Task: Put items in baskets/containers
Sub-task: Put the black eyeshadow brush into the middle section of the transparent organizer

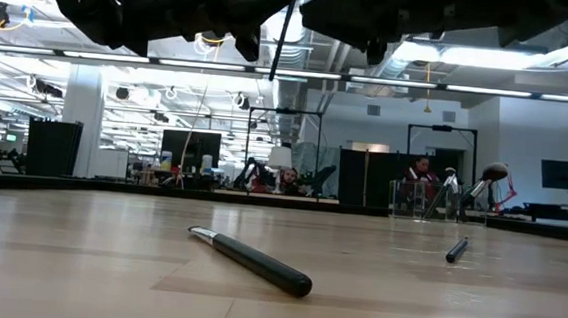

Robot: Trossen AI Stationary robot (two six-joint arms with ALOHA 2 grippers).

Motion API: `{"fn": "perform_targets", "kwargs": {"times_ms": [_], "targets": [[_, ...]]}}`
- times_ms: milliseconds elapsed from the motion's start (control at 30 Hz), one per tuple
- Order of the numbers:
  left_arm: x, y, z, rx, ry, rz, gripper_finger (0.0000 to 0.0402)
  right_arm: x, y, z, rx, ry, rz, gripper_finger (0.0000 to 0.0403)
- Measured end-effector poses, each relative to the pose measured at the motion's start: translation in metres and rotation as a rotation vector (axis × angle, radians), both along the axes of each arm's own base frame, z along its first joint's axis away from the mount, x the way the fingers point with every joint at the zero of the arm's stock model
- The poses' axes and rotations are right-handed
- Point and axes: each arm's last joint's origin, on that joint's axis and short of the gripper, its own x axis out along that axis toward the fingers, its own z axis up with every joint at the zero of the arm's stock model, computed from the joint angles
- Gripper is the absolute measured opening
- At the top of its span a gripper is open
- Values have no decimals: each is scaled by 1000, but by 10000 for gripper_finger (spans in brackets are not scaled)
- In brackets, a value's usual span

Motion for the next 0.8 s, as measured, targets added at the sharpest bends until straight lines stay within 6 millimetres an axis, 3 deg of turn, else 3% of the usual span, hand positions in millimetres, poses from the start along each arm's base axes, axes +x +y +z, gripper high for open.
{"fn": "perform_targets", "kwargs": {"times_ms": [300,800], "targets": [[0,2,1,2,-8,9,15,1,-1,4,24,-51,-5,149],[0,2,1,17,-12,9,17,16,-7,-13,91,-126,13,120]]}}
